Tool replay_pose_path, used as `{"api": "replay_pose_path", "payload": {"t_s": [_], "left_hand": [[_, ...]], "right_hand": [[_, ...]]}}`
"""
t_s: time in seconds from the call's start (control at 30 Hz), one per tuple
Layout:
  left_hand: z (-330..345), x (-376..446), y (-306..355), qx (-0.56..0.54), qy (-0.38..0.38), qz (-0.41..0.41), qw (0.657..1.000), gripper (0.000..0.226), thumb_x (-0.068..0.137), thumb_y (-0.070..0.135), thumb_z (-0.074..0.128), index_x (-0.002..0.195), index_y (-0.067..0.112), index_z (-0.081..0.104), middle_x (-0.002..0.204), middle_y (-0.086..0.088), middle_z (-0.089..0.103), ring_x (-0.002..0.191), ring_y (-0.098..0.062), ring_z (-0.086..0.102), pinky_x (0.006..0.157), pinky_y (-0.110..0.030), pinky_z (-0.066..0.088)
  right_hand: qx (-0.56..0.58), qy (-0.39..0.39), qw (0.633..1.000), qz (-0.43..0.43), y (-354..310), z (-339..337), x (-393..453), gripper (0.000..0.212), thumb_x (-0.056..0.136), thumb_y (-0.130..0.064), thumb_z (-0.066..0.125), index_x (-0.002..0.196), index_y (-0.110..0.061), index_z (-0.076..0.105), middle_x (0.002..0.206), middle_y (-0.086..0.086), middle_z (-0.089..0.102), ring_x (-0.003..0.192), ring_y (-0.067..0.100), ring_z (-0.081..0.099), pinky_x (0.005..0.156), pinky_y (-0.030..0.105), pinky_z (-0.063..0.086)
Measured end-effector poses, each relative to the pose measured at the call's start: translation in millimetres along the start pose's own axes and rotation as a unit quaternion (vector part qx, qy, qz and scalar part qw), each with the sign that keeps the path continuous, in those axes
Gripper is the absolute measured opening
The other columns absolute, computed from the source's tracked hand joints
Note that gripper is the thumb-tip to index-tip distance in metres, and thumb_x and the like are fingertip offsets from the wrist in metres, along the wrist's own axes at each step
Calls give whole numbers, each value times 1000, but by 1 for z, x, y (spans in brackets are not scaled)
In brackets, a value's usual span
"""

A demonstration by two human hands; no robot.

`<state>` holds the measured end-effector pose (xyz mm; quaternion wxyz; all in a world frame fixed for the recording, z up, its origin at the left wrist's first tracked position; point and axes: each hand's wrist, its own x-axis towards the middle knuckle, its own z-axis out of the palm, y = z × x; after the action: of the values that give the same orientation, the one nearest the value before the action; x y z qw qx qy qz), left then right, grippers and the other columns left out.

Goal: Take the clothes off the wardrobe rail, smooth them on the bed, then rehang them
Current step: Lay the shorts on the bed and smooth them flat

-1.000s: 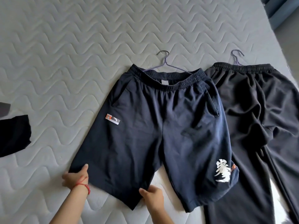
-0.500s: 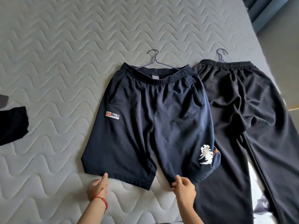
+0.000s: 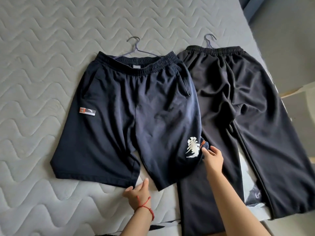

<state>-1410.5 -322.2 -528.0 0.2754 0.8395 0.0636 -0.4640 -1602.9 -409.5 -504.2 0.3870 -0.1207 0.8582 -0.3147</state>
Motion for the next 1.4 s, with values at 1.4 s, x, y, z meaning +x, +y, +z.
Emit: {"api": "replay_pose_path", "payload": {"t_s": [1.4], "left_hand": [[-83, -51, 14, 311, -250, 173, 901, 16, 74, 27, 58, 59, 23, 55, 58, 2, 53, 69, -21, 49, 64, -27, 38]], "right_hand": [[25, -127, 991, 25, 42, -81, -99, 14, 83, -1, 56, 80, -14, 61, 71, 10, 66, 60, 20, 59, 57, 26, 47]]}}
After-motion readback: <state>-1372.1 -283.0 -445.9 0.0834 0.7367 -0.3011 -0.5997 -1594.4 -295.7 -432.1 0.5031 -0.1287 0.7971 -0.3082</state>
